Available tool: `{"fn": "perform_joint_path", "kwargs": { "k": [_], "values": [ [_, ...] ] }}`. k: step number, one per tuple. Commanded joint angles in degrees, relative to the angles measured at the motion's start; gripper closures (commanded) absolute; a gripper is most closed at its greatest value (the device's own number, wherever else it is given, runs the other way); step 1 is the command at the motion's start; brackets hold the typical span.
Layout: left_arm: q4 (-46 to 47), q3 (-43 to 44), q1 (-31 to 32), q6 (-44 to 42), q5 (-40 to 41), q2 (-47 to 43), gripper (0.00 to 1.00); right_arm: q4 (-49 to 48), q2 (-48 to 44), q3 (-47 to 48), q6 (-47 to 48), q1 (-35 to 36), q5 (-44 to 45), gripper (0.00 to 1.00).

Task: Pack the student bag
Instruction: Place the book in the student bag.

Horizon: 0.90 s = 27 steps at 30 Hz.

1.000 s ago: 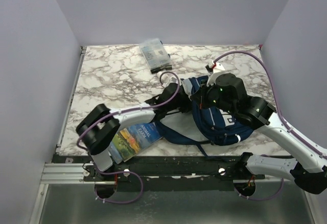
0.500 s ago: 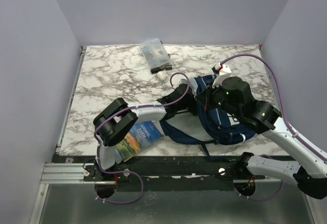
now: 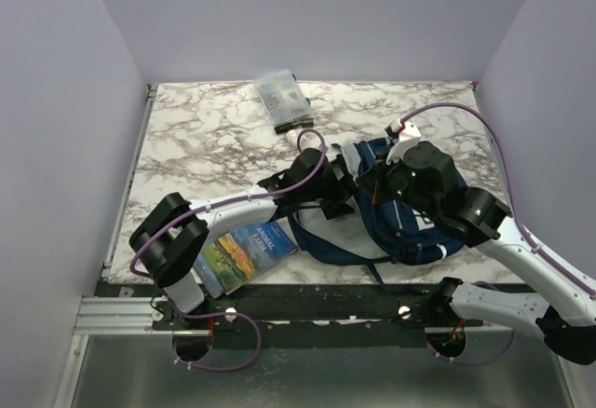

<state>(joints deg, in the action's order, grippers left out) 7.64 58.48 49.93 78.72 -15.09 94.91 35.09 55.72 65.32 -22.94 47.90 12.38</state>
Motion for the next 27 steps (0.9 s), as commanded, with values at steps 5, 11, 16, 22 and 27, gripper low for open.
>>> {"fn": "perform_joint_path", "kwargs": {
  "k": [5,11,16,22,27],
  "values": [
    [-1.48,-3.24,-1.11,-3.86,-4.42,-4.49,0.34,-2.51,-1.49,-0.14,-1.4,-0.04,2.21,1.0],
    [-0.55,-2.74,0.07,-1.04,-5.51,-0.1,0.83,-3.16,-1.3,0.29,-2.47,-0.01,1.28,1.0],
    [0.67,-2.93,1.13,0.37,-3.26,2.23,0.82,-3.41,-0.85,0.46,-2.36,-0.01,0.45,1.0],
    [5.02,-1.76,1.56,4.45,-7.01,8.57,0.79,-3.46,-1.31,0.38,-2.74,-0.03,0.08,1.0],
    [9.17,-3.77,1.66,6.69,-6.91,9.83,0.6,-3.21,-1.98,-0.19,-3.17,-0.07,-0.34,1.0]
  ]
}}
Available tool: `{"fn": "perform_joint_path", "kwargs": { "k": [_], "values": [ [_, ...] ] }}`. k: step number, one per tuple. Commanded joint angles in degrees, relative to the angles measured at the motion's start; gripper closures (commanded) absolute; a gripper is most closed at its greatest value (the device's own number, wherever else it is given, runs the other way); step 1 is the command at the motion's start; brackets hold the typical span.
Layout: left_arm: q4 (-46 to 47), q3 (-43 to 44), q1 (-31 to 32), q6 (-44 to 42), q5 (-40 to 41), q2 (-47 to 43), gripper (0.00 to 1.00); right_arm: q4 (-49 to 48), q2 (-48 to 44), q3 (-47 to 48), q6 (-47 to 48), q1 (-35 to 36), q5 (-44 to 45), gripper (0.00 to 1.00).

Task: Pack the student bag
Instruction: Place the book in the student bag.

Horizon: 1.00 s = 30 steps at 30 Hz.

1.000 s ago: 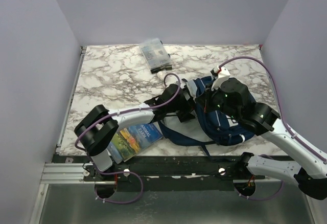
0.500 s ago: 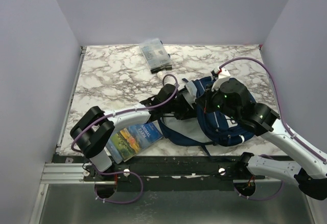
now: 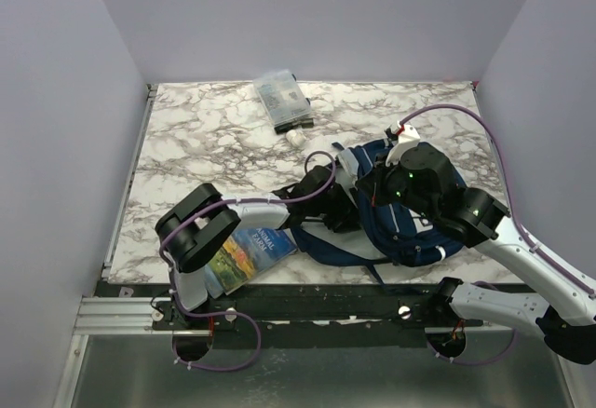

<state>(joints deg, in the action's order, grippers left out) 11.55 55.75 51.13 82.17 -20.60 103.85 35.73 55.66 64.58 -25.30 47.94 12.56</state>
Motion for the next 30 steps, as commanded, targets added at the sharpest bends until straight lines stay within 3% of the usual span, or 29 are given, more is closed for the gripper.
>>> {"fn": "perform_joint_path", "kwargs": {
  "k": [1,4,8,10,12,15,22,26,28,30],
  "values": [
    [5.56,-0.35,0.44,3.21,-1.74,1.71,0.6,-3.95,-2.13,0.24,-1.03,-0.08,-0.52,1.0],
    [5.85,4.34,0.59,2.4,-2.98,4.92,0.71,-4.13,-2.29,-0.41,-1.53,0.0,-1.11,1.0],
    [5.85,11.19,1.03,2.64,-7.05,9.86,0.71,-4.98,-2.91,-1.84,-1.83,-0.11,-1.35,1.0],
    [5.86,11.87,1.0,2.45,-7.98,10.18,0.6,-4.87,-2.99,-3.07,-1.66,-0.09,-0.38,1.0],
    [5.94,9.56,0.91,1.24,-7.27,8.11,0.37,-4.05,-2.83,-4.0,-1.74,-0.11,0.79,1.0],
    [5.94,3.57,0.38,-1.33,-6.31,2.43,0.23,-3.52,-3.34,-5.56,-2.26,-0.07,2.49,1.0],
    [5.81,-11.48,-1.17,-7.75,-4.12,-15.6,0.16,-2.24,-1.99,-10.48,-6.29,-0.13,13.11,0.99],
    [1.34,-16.64,-1.56,-11.05,-2.23,-28.13,0.13,-1.73,0.59,-12.7,-8.46,-0.19,15.02,0.94],
    [-3.42,-17.43,-2.09,-13.4,-1.16,-33.66,0.1,-2.05,1.22,-14.08,-8.33,-0.2,15.23,0.89],
    [-8.86,-18.24,-3.14,-14.86,1.42,-40.01,0.02,-2.15,2.01,-15.32,-7.55,-0.22,14.54,0.78]
  ]
}}
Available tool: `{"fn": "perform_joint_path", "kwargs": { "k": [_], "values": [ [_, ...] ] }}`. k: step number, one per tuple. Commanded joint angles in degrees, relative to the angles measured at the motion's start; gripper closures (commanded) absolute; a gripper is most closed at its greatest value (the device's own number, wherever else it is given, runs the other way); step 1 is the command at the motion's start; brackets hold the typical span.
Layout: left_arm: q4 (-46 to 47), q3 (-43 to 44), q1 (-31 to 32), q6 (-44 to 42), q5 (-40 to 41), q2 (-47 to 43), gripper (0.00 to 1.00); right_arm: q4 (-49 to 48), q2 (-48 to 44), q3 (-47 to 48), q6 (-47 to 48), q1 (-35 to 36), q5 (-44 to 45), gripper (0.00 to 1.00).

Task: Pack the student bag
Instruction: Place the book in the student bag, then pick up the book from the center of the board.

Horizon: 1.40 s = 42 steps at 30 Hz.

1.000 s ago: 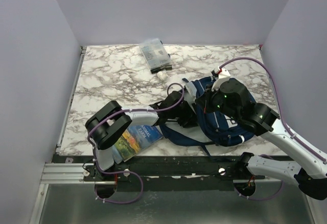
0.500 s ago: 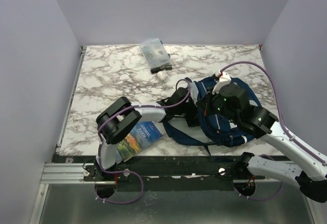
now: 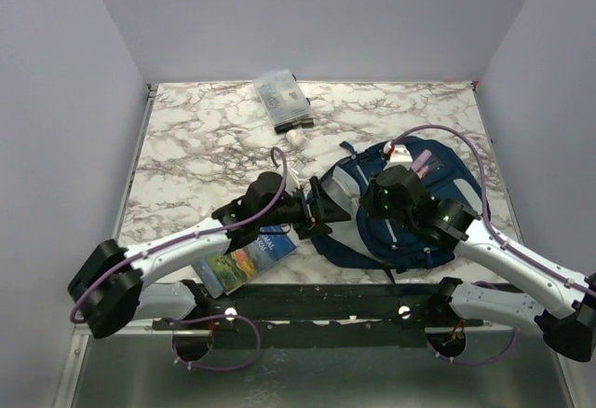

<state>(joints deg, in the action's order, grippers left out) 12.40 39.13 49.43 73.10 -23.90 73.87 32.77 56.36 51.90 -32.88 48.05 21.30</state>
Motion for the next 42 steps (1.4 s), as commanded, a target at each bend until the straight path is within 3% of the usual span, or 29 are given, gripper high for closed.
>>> {"fn": "perform_joint_path", "kwargs": {
  "k": [1,6,10,14,19,22,31,37,42],
  "values": [
    [-12.87,-1.75,-2.01,-6.81,5.99,-13.55,0.02,1.16,1.99,-2.89,0.19,-0.33,4.99,0.73],
    [-28.41,2.0,-8.3,-12.58,11.12,-28.2,0.02,1.24,3.1,-2.31,0.09,-0.37,-4.41,0.46],
    [-38.03,6.87,-15.1,-18.01,12.63,-35.46,0.02,0.46,3.49,0.79,-0.87,-0.31,-11.36,0.37],
    [-45.67,12.1,-20.85,-23.5,13.64,-38.54,0.02,1.01,6.61,5.77,-1.59,2.72,-12.61,0.26],
    [-48.26,14.0,-23.78,-25.41,11.91,-39.26,0.02,-11.39,12.14,2.8,-6.22,2.75,-31.1,0.22],
    [-48.34,13.72,-24.28,-24.48,10.71,-39.3,0.02,-25.01,15.89,-3.86,-16.41,2.9,-42.62,0.22],
    [-48.35,12.37,-24.63,-23.44,10.34,-40.83,0.02,-38.48,25.36,-12.34,-27.12,3.32,-42.52,0.2],
    [-48.44,13.7,-24.99,-23.89,9.3,-39.42,0.02,-40.48,30.91,-11.48,-29.19,4.91,-40.88,0.2],
    [-48.92,15.59,-25.48,-24.67,8.8,-38.58,0.02,-35.87,34.34,-8.52,-28.55,5.64,-35.03,0.2]
  ]
}}
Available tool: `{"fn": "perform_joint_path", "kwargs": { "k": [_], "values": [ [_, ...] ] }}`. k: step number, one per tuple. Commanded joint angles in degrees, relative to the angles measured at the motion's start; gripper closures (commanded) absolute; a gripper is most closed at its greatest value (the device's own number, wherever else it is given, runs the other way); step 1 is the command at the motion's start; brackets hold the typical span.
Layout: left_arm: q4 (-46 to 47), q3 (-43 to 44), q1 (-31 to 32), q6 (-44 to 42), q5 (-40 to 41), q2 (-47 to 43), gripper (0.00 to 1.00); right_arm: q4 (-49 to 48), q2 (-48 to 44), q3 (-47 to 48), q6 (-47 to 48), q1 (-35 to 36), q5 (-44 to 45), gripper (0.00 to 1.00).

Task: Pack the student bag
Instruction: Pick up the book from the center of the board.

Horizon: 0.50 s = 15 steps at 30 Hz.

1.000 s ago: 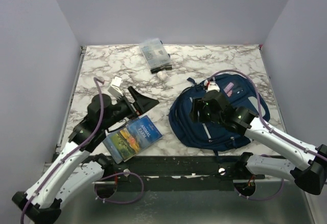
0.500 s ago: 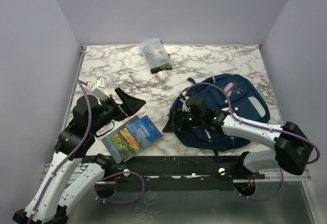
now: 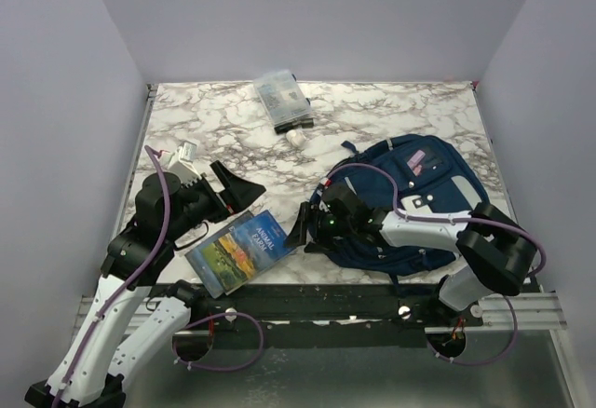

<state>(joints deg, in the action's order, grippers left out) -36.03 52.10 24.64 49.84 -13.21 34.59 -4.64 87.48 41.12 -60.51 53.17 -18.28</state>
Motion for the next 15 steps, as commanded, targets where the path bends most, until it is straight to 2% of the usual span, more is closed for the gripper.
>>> {"fn": "perform_joint_path", "kwargs": {
  "k": [1,11,15],
  "values": [
    [-0.49,2.98,-0.8,-1.55,-2.14,0.9,0.02,1.96,4.04,2.6,-0.95,0.58,5.39,0.2],
    [-0.97,3.63,-1.79,-1.69,-3.35,1.85,0.02,-2.95,10.22,3.1,-2.21,0.97,4.91,0.25],
    [-0.97,3.53,-2.14,-1.56,-3.9,1.88,0.02,-5.39,12.24,3.46,-2.96,0.98,3.33,0.32]
  ]
}}
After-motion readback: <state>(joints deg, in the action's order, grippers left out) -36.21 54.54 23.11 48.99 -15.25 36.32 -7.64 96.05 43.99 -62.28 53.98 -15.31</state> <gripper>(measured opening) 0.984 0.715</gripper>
